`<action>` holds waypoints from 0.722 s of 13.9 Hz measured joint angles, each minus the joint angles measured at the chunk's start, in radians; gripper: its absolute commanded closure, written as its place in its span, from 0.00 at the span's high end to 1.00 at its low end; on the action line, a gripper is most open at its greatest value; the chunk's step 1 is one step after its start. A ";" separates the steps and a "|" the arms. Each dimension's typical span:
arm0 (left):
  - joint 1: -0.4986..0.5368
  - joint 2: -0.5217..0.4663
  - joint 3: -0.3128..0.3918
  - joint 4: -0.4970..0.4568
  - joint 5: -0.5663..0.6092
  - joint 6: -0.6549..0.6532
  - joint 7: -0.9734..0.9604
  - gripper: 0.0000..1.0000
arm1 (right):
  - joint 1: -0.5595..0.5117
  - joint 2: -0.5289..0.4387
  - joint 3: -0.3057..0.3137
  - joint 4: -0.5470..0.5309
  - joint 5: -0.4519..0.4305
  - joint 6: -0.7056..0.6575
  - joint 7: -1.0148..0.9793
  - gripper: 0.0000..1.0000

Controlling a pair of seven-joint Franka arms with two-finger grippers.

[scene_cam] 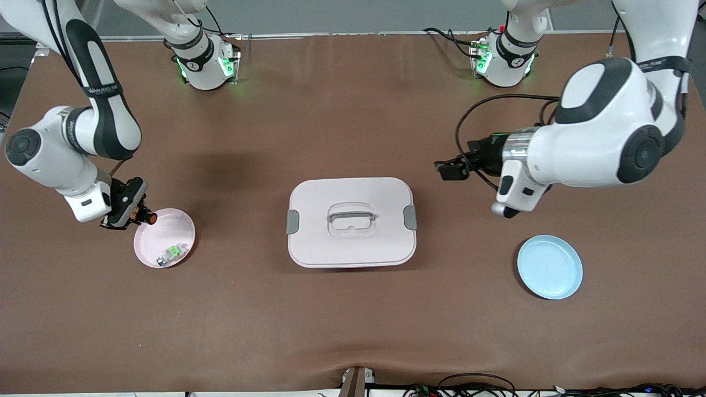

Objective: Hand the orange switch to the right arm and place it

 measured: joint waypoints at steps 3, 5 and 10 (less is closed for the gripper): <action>0.049 -0.013 0.000 0.004 0.098 -0.052 0.107 1.00 | -0.013 0.061 0.000 -0.004 0.000 0.074 -0.064 0.00; 0.058 -0.023 0.000 0.005 0.211 -0.068 0.130 1.00 | -0.014 0.085 0.001 -0.004 0.000 0.093 -0.081 0.00; 0.137 -0.058 0.004 0.005 0.321 -0.071 0.265 1.00 | -0.014 0.128 0.005 -0.005 0.000 0.146 -0.090 0.00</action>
